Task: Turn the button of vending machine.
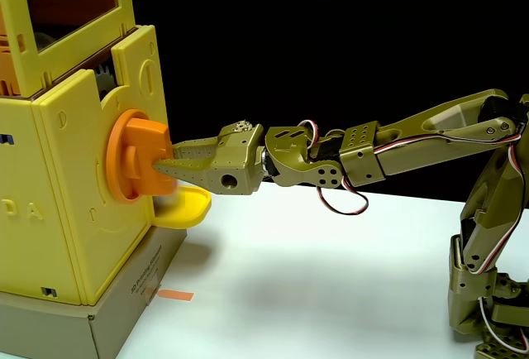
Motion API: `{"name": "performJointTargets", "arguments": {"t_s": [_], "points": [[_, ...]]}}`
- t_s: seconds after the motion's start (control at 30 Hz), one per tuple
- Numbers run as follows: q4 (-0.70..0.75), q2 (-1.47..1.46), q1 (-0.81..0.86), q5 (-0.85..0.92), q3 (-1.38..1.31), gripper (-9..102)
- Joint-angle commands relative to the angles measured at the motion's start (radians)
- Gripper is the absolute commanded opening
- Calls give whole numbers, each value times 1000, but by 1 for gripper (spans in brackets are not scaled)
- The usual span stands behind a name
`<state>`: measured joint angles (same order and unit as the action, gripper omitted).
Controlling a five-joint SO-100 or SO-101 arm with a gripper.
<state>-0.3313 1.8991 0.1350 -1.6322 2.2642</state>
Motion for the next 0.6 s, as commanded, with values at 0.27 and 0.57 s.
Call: {"name": "performJointTargets", "arguments": {"t_s": [0.27, 0.57], "points": [[2, 60, -9, -15, 6, -1], [3, 64, -21, -49, 6, -1]]}}
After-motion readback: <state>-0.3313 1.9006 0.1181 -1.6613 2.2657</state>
